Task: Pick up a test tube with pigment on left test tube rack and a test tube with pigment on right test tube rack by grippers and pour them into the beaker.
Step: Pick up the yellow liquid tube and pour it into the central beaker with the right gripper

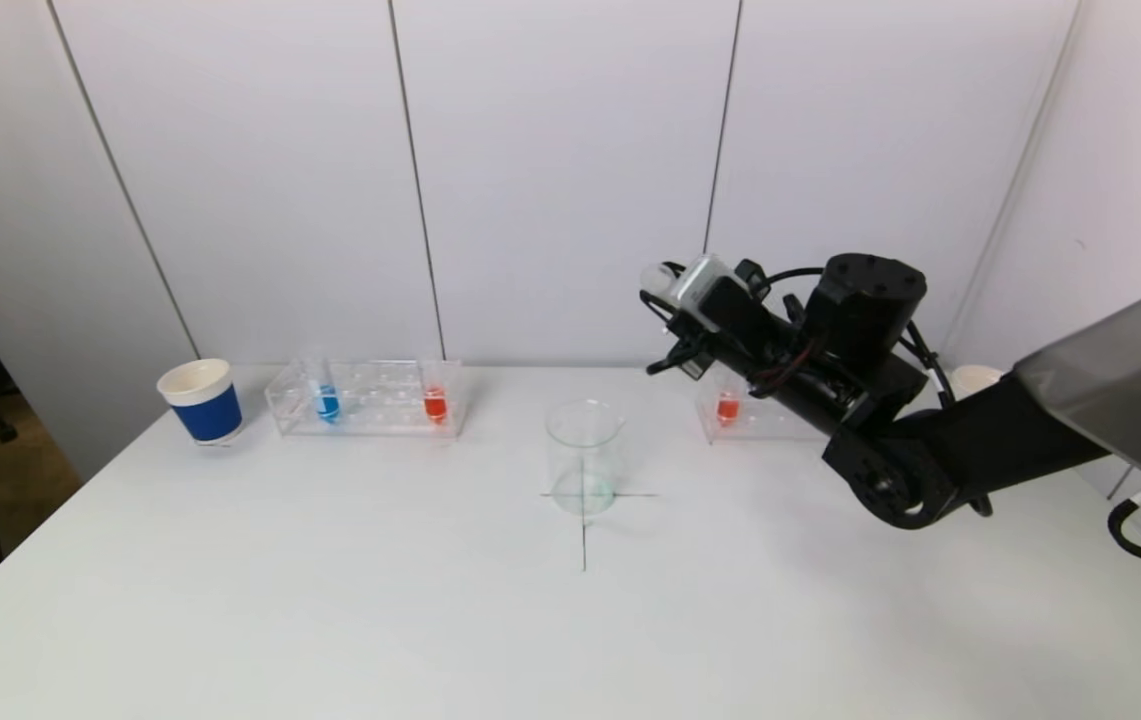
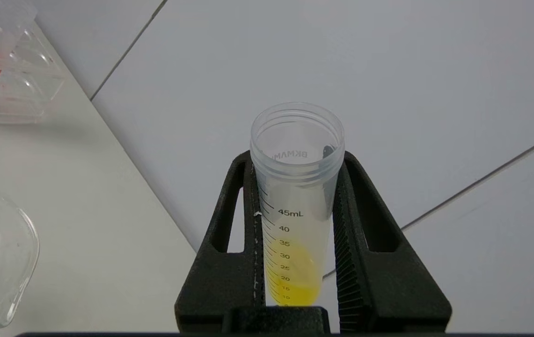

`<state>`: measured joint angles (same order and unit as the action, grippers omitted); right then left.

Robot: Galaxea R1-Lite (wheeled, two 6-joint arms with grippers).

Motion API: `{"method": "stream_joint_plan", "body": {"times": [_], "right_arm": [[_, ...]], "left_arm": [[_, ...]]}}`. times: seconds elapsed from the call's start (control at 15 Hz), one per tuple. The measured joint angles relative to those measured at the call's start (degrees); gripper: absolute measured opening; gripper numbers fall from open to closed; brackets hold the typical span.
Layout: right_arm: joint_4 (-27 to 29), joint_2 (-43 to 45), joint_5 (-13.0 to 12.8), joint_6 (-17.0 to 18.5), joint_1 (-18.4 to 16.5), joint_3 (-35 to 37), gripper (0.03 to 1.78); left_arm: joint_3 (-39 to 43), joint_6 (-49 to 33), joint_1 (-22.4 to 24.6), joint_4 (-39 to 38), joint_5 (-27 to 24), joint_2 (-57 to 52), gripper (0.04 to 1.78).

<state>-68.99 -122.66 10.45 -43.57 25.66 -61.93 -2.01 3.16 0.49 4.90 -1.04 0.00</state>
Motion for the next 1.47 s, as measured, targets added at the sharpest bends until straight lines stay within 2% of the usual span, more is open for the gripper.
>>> {"method": "stream_joint_plan", "body": {"times": [0.2, 0.4, 0.6, 1.2, 1.47], "right_arm": [[-0.4, -0.6, 0.6, -2.0, 0.4, 0.2, 0.48], [-2.2, -1.0, 3.0, -3.8, 0.5, 0.6, 0.48], [-2.0, -1.6, 3.4, -4.5, 0.5, 0.7, 0.48], [-2.3, -2.5, 6.9, -8.6, 0.5, 0.1, 0.48], [-5.0, -2.9, 8.8, -11.0, 0.5, 1.0, 0.48]], "left_arm": [[0.0, 0.0, 0.0, 0.0, 0.0, 0.0, 1.76], [0.0, 0.0, 0.0, 0.0, 0.0, 0.0, 1.76], [0.0, 0.0, 0.0, 0.0, 0.0, 0.0, 1.76], [0.0, 0.0, 0.0, 0.0, 0.0, 0.0, 1.76], [0.0, 0.0, 0.0, 0.0, 0.0, 0.0, 1.76]]}}
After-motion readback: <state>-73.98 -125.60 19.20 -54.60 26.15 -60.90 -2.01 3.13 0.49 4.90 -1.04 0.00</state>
